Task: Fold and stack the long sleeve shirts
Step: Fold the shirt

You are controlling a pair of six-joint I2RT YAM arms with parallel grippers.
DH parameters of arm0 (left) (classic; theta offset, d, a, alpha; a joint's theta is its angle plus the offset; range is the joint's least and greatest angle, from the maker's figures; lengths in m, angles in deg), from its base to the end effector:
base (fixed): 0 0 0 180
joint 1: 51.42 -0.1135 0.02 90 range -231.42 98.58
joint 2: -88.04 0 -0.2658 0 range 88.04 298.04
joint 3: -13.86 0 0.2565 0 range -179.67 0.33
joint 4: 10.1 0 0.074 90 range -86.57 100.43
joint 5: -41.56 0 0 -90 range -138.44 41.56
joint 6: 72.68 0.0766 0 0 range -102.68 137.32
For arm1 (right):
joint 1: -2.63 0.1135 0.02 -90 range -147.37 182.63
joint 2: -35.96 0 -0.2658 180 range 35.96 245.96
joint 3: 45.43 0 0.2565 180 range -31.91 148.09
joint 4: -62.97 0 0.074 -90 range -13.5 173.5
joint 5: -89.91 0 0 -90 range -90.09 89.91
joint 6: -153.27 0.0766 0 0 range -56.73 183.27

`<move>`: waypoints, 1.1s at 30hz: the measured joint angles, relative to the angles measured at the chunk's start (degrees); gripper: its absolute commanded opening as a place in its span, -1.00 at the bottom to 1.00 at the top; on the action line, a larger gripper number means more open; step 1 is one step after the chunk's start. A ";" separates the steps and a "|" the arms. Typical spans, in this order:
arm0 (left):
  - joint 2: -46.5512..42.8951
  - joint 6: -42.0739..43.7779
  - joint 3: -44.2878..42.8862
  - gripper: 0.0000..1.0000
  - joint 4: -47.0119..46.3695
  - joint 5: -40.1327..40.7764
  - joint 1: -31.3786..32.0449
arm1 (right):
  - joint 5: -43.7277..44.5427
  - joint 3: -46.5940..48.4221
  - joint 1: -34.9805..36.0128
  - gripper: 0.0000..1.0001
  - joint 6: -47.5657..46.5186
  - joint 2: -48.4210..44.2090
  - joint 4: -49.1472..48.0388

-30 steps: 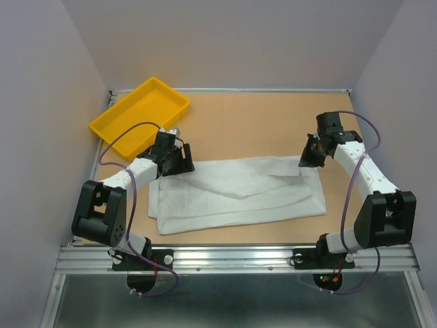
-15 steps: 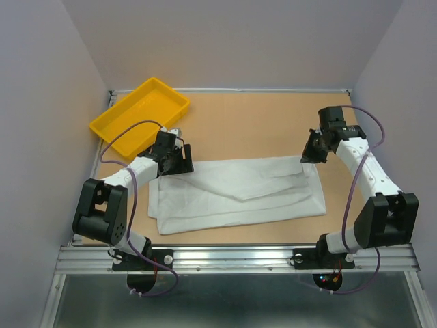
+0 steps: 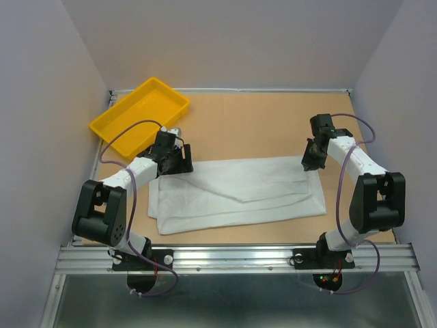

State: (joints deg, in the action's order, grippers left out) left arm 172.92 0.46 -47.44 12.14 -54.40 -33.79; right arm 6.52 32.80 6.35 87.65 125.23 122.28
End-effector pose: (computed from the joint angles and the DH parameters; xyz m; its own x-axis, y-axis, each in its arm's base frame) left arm 0.3178 -0.1094 0.1679 -0.7615 -0.0607 -0.6454 0.1561 0.9492 -0.2734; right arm 0.3187 0.0119 0.1888 -0.8666 0.3546 -0.3510 0.3644 0.9304 0.0401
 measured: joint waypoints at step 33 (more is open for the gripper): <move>-8.87 -1.60 -2.21 0.53 -1.03 -3.74 2.08 | -27.12 -2.71 2.95 0.02 0.39 -12.74 -18.38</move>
State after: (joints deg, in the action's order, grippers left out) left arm 164.05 -1.14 -49.65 11.11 -58.13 -31.71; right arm -20.60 30.09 9.31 88.04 112.49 103.90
